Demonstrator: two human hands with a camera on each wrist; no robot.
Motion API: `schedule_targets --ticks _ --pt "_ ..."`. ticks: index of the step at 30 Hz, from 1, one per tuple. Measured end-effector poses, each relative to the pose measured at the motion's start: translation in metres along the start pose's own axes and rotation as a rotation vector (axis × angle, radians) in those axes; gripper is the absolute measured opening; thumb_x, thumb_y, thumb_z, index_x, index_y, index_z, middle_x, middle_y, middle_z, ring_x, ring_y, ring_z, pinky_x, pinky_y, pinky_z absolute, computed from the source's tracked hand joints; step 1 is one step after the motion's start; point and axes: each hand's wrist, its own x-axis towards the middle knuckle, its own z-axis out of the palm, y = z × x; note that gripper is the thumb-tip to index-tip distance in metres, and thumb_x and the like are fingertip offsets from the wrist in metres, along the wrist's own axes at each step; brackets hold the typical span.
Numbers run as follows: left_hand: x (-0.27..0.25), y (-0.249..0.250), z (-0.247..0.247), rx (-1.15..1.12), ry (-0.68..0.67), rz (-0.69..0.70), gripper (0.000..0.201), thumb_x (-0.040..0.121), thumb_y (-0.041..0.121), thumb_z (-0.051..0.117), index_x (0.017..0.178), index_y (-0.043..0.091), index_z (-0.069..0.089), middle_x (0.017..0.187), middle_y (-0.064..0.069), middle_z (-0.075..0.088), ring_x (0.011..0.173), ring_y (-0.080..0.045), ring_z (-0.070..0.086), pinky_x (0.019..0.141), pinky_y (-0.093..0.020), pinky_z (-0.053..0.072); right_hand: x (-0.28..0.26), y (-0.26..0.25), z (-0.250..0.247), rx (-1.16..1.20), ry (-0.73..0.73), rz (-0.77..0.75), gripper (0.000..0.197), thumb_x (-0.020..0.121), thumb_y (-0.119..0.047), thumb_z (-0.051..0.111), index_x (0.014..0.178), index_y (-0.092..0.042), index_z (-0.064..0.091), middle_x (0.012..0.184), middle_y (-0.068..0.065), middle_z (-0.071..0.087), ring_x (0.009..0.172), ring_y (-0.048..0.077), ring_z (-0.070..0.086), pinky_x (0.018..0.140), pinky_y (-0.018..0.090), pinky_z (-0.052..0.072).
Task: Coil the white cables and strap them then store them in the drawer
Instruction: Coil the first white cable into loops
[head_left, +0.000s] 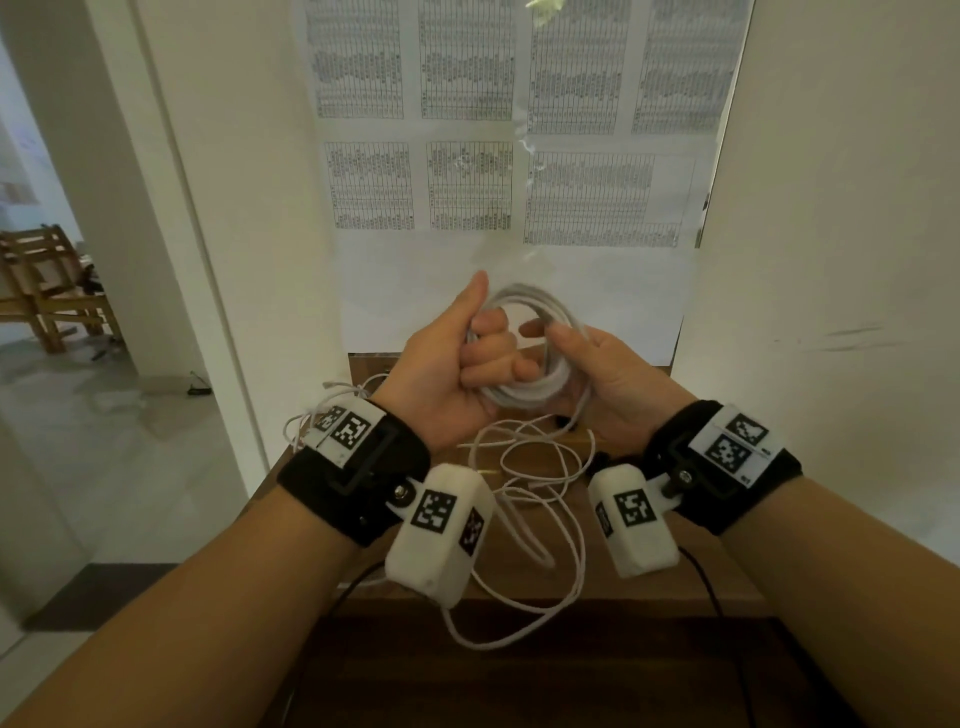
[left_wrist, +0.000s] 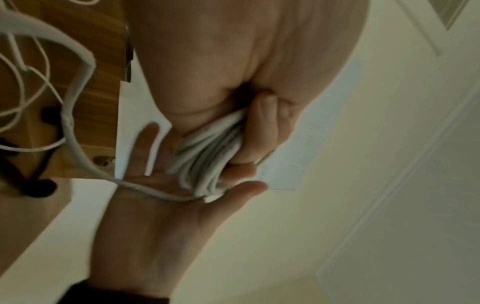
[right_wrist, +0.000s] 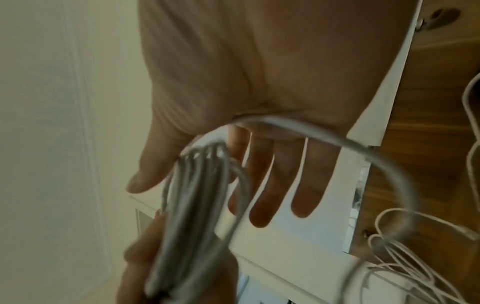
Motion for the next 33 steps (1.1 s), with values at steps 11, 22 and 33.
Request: schedule_targets --ticks 11,22,33 --pt "0.018 0.016 -0.005 0.039 0.229 0.359 0.046 0.102 0.051 0.036 0.069 0.019 0.039 0.049 0.006 0.021 0.042 -0.010 0.023 0.072 -0.026 0.051 -0.014 0.025 0.027 -0.535 0.097 0.188 0.075 0.080 -0.046 0.075 0.139 -0.012 0.042 0.134 0.001 0.058 0.113 -0.003 0.058 0.092 0.018 0.045" --pt "0.015 0.007 0.003 0.090 0.228 0.373 0.047 0.103 0.049 0.036 0.068 0.018 0.038 0.049 0.006 0.022 0.042 -0.010 0.024 0.078 -0.028 0.048 -0.007 0.032 0.021 -0.263 0.437 0.193 0.033 0.107 -0.026 0.044 0.123 -0.003 0.061 0.122 0.018 0.070 0.105 0.025 0.069 0.100 0.045 0.051" --pt "0.013 0.002 0.003 0.706 0.172 0.435 0.045 0.104 0.044 0.036 0.067 0.019 0.039 0.052 0.002 0.029 0.047 -0.015 0.033 0.080 -0.037 0.054 -0.008 0.026 0.027 -0.213 0.251 0.399 0.030 0.105 -0.024 0.047 0.107 0.001 0.062 0.067 0.008 0.057 0.052 0.017 0.057 0.071 0.038 0.060"
